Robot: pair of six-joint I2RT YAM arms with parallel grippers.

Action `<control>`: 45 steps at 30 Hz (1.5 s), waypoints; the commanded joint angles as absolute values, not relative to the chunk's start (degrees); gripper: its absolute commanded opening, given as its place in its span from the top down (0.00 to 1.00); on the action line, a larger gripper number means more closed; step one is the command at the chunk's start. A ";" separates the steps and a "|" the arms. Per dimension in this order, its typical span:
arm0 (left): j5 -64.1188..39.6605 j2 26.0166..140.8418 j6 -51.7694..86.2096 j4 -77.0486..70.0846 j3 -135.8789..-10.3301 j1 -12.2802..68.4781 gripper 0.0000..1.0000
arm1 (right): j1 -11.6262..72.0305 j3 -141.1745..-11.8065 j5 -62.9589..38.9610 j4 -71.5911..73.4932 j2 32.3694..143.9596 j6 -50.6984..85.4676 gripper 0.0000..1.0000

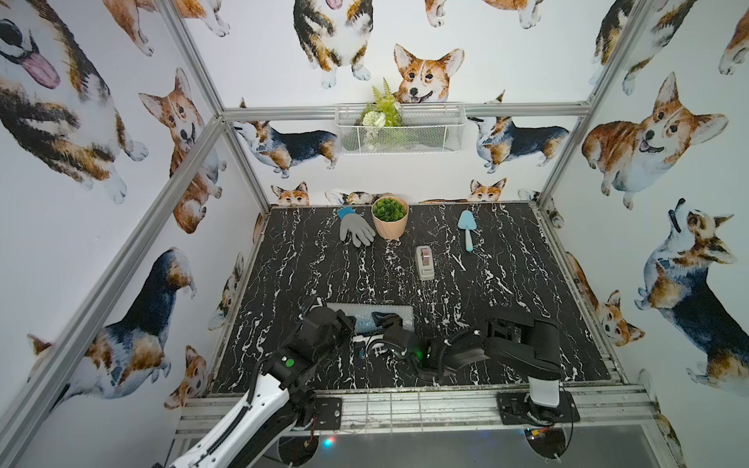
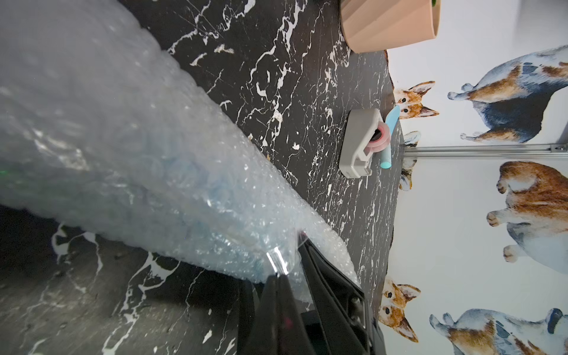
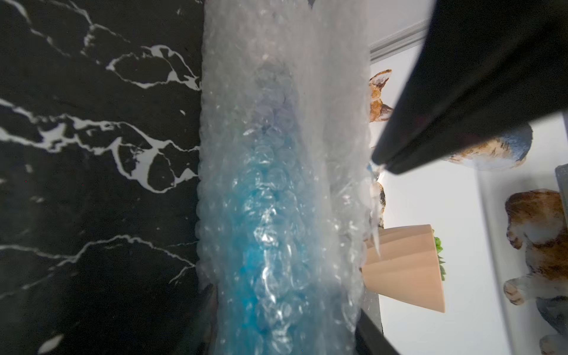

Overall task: Wrap wine bottles in bubble wrap
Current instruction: Stick the tape on the bubble wrap.

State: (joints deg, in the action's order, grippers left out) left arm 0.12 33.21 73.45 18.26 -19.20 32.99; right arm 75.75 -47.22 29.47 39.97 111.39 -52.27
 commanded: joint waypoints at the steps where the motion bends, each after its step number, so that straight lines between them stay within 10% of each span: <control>1: 0.94 33.22 73.02 17.67 -18.96 33.05 1.00 | 75.89 -47.12 29.27 41.85 111.19 -53.04 0.38; 32: -1.55 36.36 72.59 14.78 -18.91 33.05 1.00 | 75.54 -49.14 29.32 43.58 110.28 -50.40 0.13; 45: -1.73 36.52 72.30 14.31 -18.95 33.05 1.00 | 71.65 -47.51 13.00 34.89 101.97 -35.78 0.01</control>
